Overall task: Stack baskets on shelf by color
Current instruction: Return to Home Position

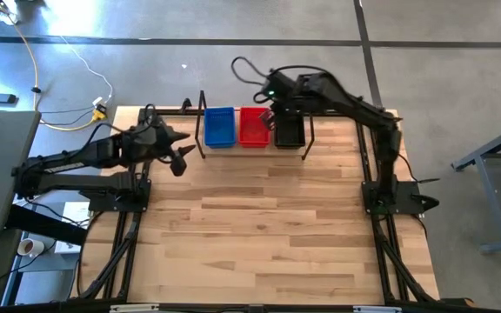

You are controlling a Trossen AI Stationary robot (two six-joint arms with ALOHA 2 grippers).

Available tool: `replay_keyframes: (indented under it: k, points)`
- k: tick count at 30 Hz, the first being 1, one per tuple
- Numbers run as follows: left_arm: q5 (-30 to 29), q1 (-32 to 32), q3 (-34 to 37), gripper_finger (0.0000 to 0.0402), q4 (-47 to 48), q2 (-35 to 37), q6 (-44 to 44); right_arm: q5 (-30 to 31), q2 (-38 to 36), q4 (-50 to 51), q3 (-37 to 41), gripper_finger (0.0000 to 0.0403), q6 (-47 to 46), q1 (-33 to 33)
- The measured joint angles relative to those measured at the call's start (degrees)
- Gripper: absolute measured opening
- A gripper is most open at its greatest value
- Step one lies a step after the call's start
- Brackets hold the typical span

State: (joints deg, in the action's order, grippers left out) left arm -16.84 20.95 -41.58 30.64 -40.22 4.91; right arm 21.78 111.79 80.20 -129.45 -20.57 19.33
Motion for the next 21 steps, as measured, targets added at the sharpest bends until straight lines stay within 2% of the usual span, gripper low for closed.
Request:
replay_keyframes:
  k: [5, 9, 16, 21]
  points:
    - [0.0, 0.0, 7.7, 0.0188, -6.0, 5.7, 0.0, 3.4, -6.9, 0.1, 3.4, 0.0089, -2.7, -0.3]
    - [0.0, 0.0, 12.4, 0.0188, -8.6, 10.1, 0.0, 5.7, -13.6, -1.9, 9.2, 0.0089, -5.3, -1.3]
    - [0.5, 0.0, 19.6, 0.0188, -11.7, 18.4, 0.6, 9.5, -28.3, -11.9, 27.2, 0.0089, -8.0, -4.9]
    - [3.2, 0.0, 23.5, 0.0188, -13.0, 24.4, -0.1, 9.7, -39.3, -23.3, 40.2, 0.0089, -9.4, -7.4]
